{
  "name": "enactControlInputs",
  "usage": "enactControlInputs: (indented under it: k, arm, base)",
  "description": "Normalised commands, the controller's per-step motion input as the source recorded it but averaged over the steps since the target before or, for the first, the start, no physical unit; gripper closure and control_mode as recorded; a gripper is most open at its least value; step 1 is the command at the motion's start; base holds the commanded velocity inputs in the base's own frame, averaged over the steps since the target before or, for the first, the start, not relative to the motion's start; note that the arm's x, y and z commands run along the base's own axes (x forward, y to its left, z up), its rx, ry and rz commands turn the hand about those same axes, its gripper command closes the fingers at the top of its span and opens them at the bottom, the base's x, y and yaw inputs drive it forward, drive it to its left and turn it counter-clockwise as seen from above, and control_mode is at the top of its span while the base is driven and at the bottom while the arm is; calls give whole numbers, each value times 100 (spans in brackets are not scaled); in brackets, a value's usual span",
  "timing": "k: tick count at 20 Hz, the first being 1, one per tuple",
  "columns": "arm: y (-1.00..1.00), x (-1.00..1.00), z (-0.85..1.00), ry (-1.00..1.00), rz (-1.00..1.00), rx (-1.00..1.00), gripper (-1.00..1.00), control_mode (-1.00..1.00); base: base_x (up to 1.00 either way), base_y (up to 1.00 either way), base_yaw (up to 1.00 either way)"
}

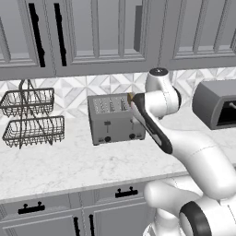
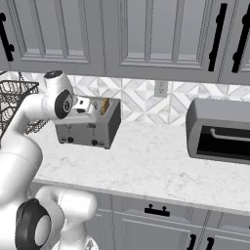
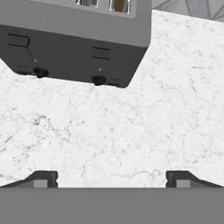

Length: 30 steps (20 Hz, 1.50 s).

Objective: Start the toaster. Once the lever pops up, take the bread to the plate on the dining counter.

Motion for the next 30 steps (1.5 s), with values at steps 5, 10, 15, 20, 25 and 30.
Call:
enactControlInputs:
  k: [5, 10, 15, 20, 25, 30]
  arm:
    - [14, 35, -17, -8, 0, 0, -100, -100]
    - [2, 43, -17, -5, -2, -1, -100, -100]
    - [0, 37, -38, -6, 0, 7, -100, -100]
    - [2, 29, -18, -9, 0, 0, -100, -100]
    - [9, 33, -17, -9, 0, -3, -100, -100]
    - [10, 44, -1, -1, 0, 0, -100, -100]
  base:
    - [0, 0, 0]
    - [0, 0, 0]
    - [0, 0, 0]
    - [0, 0, 0]
    - [0, 0, 0]
    - [0, 0, 0]
